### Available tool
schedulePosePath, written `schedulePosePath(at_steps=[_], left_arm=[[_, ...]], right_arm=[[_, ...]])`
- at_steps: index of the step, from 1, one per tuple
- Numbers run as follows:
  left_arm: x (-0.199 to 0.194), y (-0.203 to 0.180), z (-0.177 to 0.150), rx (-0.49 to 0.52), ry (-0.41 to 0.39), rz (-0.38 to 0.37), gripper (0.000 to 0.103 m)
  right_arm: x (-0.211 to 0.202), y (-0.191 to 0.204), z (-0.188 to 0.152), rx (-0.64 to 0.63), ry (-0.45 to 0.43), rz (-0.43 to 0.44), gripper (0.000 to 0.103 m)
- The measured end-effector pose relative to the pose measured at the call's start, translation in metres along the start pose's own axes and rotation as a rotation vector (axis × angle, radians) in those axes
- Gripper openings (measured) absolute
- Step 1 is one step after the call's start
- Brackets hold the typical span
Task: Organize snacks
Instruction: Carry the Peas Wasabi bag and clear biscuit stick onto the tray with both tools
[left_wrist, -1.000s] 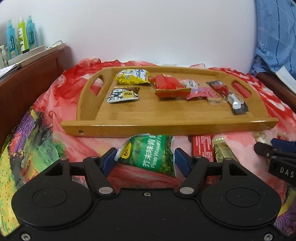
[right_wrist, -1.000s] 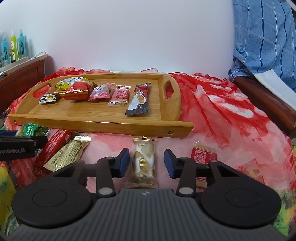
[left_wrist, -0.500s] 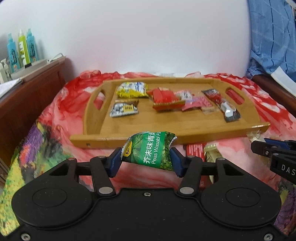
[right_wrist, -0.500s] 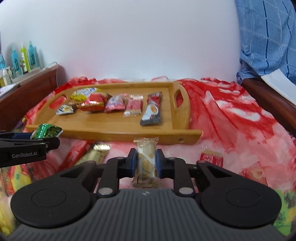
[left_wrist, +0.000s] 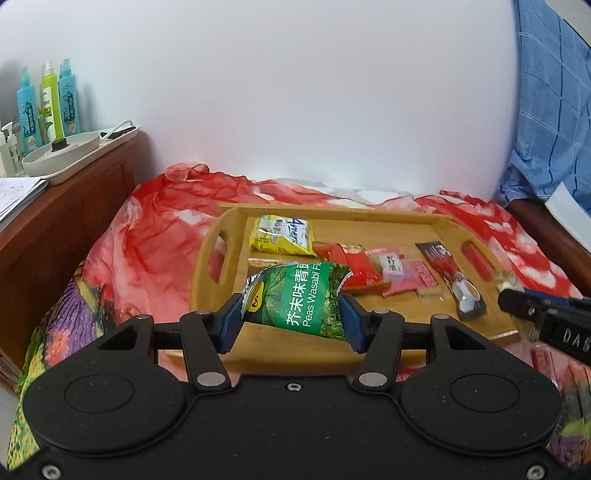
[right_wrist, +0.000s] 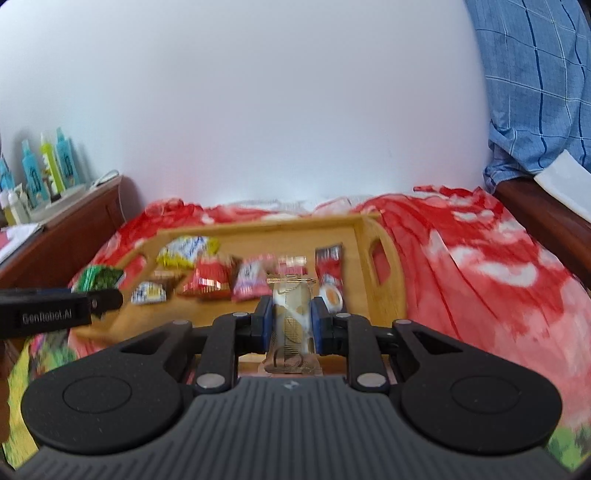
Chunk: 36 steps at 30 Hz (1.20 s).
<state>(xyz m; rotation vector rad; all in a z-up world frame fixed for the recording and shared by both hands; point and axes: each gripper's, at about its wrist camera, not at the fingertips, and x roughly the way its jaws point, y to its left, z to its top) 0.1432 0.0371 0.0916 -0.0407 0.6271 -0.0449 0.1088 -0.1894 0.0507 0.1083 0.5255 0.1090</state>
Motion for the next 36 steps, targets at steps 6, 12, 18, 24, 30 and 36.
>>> schedulePosePath(at_steps=[6, 12, 18, 24, 30, 36], left_arm=[[0.025, 0.013, 0.006, -0.045, 0.049, -0.042, 0.053], [0.048, 0.009, 0.003, -0.038, 0.089, -0.042, 0.053], [0.066, 0.005, 0.0, -0.024, 0.125, -0.034, 0.053], [0.077, 0.009, -0.003, -0.029, 0.141, -0.014, 0.053], [0.086, 0.014, -0.003, -0.045, 0.152, 0.001, 0.053], [0.093, 0.019, -0.002, -0.069, 0.155, 0.004, 0.053]], right_arm=[[0.022, -0.001, 0.02, 0.006, -0.001, -0.009, 0.026], [0.047, -0.007, 0.026, 0.004, 0.019, -0.023, 0.026], [0.065, -0.012, 0.02, 0.028, 0.058, -0.022, 0.026], [0.069, -0.004, 0.007, -0.004, 0.102, 0.029, 0.026], [0.074, 0.01, 0.001, -0.053, 0.137, 0.08, 0.026], [0.088, 0.015, 0.001, -0.029, 0.167, 0.082, 0.026]])
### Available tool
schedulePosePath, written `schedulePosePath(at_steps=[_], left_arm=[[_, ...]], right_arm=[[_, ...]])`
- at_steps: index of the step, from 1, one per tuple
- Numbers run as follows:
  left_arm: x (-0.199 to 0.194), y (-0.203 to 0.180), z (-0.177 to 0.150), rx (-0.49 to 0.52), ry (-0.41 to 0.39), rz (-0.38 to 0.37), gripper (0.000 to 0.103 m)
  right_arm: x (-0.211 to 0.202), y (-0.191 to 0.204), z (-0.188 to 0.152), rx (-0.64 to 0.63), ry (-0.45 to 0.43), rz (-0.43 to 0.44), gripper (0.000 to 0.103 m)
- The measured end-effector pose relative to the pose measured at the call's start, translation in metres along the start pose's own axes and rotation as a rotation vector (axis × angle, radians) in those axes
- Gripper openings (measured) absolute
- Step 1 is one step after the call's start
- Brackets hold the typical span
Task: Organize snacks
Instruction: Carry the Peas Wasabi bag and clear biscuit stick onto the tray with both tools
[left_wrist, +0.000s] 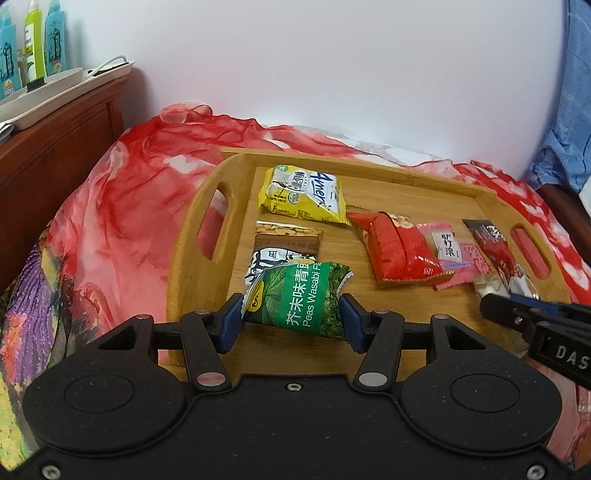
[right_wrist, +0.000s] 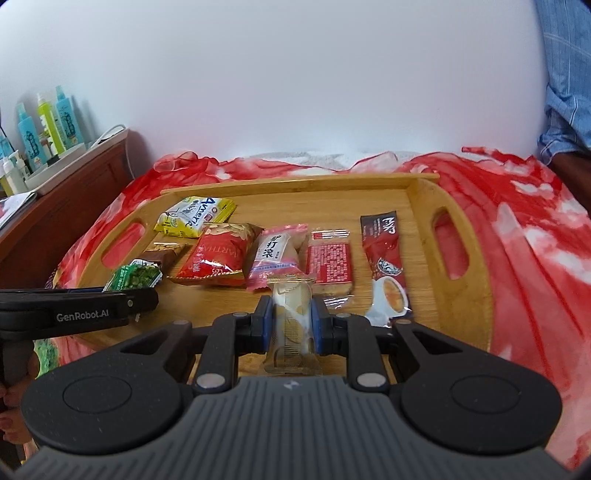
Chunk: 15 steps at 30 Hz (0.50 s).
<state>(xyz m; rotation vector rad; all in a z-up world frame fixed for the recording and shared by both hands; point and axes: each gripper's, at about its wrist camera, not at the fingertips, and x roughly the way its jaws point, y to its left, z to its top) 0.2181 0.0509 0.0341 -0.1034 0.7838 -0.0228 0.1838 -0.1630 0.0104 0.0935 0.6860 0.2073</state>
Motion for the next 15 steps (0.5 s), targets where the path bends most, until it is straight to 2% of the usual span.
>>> schedulePosePath(at_steps=[15], left_arm=[[0.015, 0.007, 0.01, -0.007, -0.025, 0.017, 0.053]], right_arm=[[0.023, 0.006, 0.005, 0.032, 0.005, -0.025, 0.026]])
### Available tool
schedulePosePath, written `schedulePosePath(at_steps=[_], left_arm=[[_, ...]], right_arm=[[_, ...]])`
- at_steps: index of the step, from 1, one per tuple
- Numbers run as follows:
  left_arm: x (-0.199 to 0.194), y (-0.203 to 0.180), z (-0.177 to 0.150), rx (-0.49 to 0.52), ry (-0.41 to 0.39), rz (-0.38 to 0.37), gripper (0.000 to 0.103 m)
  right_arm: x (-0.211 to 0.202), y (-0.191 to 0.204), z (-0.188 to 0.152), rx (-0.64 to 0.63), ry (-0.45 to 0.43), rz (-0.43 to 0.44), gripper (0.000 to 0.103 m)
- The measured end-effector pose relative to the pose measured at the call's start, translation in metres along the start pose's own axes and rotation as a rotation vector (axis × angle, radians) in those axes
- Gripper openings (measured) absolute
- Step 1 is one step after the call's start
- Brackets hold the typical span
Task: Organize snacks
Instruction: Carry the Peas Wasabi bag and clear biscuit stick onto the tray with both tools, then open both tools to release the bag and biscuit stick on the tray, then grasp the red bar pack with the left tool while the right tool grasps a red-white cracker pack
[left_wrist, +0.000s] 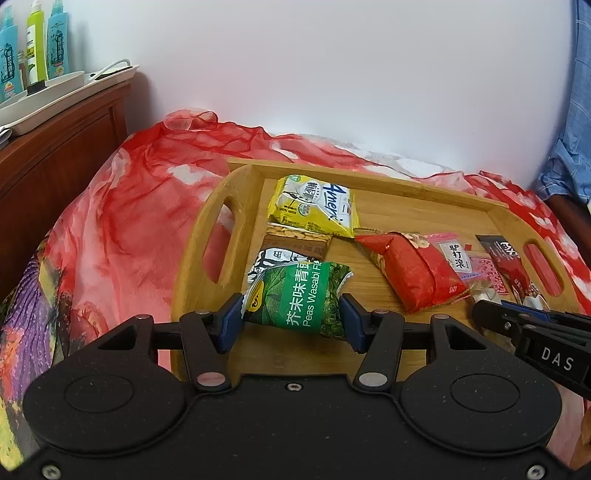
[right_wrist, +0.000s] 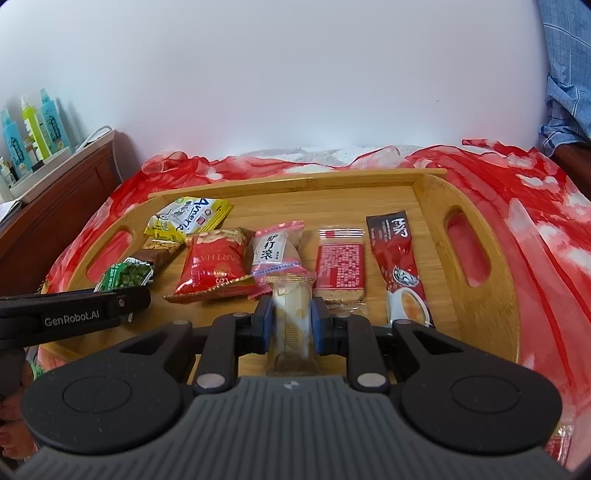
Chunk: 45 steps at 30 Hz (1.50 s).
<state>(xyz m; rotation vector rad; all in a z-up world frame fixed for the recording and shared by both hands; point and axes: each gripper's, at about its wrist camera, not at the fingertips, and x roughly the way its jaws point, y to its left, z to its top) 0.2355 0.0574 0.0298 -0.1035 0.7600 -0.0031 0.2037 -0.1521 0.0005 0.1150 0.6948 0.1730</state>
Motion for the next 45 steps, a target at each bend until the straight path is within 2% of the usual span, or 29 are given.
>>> schedulePosePath(at_steps=[16, 18, 20, 22, 23, 28, 31, 37, 45], left_arm=[[0.004, -0.003, 0.0, 0.013, -0.012, 0.014, 0.054], [0.004, -0.004, 0.0, 0.017, -0.01, 0.014, 0.056], [0.003, -0.005, 0.0, 0.022, -0.008, 0.017, 0.056], [0.002, -0.006, 0.0, 0.027, -0.008, 0.021, 0.057], [0.001, -0.006, 0.0, 0.029, -0.009, 0.024, 0.057], [-0.005, -0.007, 0.001, 0.033, -0.017, 0.035, 0.065], [-0.013, -0.007, 0.0, 0.031, -0.026, 0.03, 0.076], [-0.032, -0.015, -0.003, 0.084, -0.057, 0.029, 0.088], [-0.053, -0.025, -0.017, 0.115, -0.065, -0.008, 0.092]], right_arm=[[0.008, 0.001, 0.002, 0.0, -0.02, -0.015, 0.028], [0.008, 0.001, 0.002, 0.0, -0.021, -0.012, 0.036], [0.007, 0.001, 0.002, 0.002, -0.023, -0.013, 0.037], [0.006, 0.001, 0.002, 0.003, -0.023, -0.013, 0.048], [0.006, 0.0, 0.002, 0.003, -0.022, -0.012, 0.049], [0.001, -0.001, 0.002, 0.003, -0.025, -0.011, 0.052], [-0.003, -0.001, 0.004, -0.001, -0.031, -0.007, 0.059], [-0.016, 0.0, 0.004, -0.024, -0.049, -0.002, 0.072], [-0.04, 0.001, -0.004, -0.074, -0.081, 0.002, 0.075]])
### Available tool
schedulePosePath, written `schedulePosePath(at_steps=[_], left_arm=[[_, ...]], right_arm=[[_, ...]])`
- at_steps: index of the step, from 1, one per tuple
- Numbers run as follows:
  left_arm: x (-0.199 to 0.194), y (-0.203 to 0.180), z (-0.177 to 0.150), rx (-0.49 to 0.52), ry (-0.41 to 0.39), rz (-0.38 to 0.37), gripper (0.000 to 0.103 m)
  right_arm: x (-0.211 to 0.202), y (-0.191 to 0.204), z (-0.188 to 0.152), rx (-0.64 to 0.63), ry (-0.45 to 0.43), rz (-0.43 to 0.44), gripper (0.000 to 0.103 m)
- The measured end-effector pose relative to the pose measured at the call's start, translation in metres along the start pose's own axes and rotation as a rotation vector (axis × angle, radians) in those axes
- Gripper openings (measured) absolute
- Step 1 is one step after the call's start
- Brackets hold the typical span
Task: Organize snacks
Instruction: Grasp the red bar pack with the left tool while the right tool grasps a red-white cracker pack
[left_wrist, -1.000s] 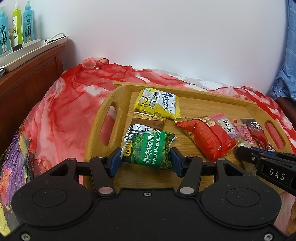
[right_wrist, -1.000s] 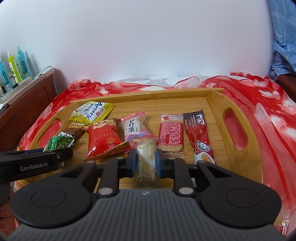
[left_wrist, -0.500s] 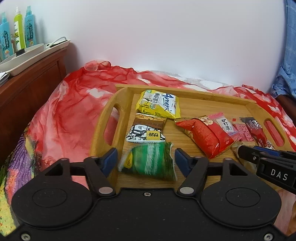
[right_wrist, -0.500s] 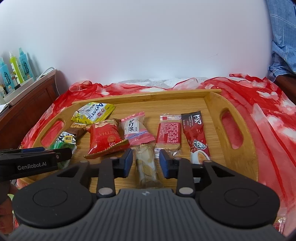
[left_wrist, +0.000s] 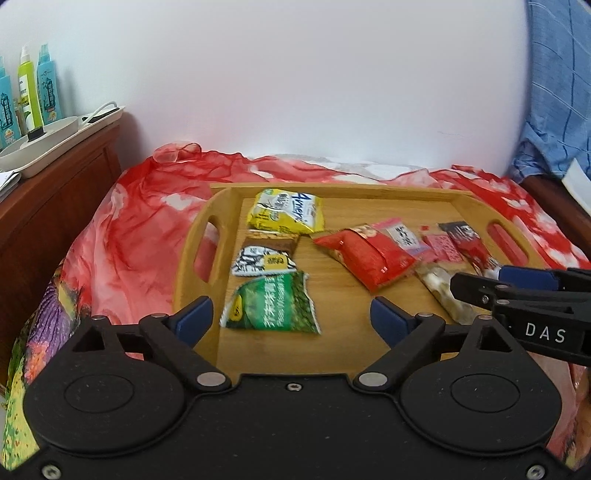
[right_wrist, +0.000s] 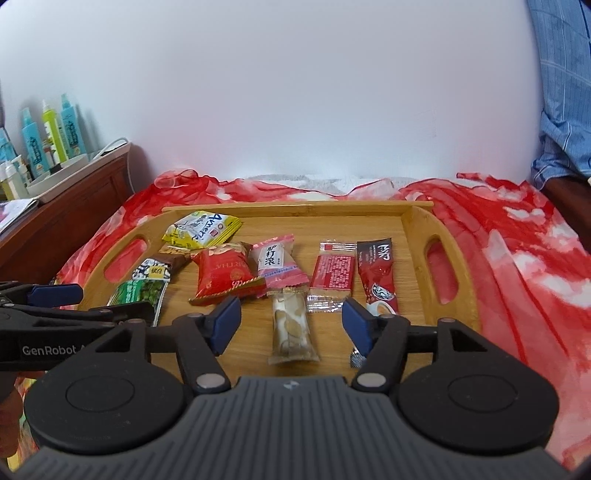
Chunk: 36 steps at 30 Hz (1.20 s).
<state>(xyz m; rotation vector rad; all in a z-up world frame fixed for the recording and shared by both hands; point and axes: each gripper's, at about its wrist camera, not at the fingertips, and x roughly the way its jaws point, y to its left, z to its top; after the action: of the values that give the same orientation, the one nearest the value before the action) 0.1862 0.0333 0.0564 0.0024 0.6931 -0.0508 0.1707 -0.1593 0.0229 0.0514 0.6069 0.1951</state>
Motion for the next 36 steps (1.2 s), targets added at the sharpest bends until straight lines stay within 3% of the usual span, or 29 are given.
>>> schedulePosePath(at_steps=[5, 7, 17, 27, 29, 31, 33, 36], left_arm=[[-0.013, -0.005, -0.012, -0.01, 0.004, -0.02, 0.093], [-0.019, -0.006, -0.019, -0.013, -0.002, -0.016, 0.098], [-0.039, -0.008, -0.049, 0.005, 0.011, -0.034, 0.099], [-0.052, -0.017, -0.069, 0.015, 0.028, -0.079, 0.098], [-0.055, -0.021, -0.072, 0.012, 0.023, -0.099, 0.09], [-0.057, -0.024, -0.074, 0.009, 0.036, -0.118, 0.06], [-0.058, -0.027, -0.075, 0.002, 0.052, -0.149, 0.051], [-0.059, -0.032, -0.076, -0.003, 0.059, -0.167, 0.05]], right_arm=[[-0.016, 0.001, -0.009, -0.035, -0.009, 0.007, 0.075], [-0.022, 0.0, -0.013, -0.044, -0.011, 0.014, 0.075], [-0.05, -0.004, -0.044, -0.053, -0.009, 0.037, 0.075], [-0.069, -0.011, -0.068, -0.06, -0.012, -0.002, 0.075], [-0.075, -0.013, -0.072, -0.07, -0.013, -0.022, 0.075], [-0.081, -0.017, -0.075, -0.07, -0.012, -0.049, 0.075], [-0.087, -0.022, -0.076, -0.062, -0.017, -0.077, 0.075], [-0.093, -0.028, -0.076, -0.057, -0.025, -0.147, 0.075]])
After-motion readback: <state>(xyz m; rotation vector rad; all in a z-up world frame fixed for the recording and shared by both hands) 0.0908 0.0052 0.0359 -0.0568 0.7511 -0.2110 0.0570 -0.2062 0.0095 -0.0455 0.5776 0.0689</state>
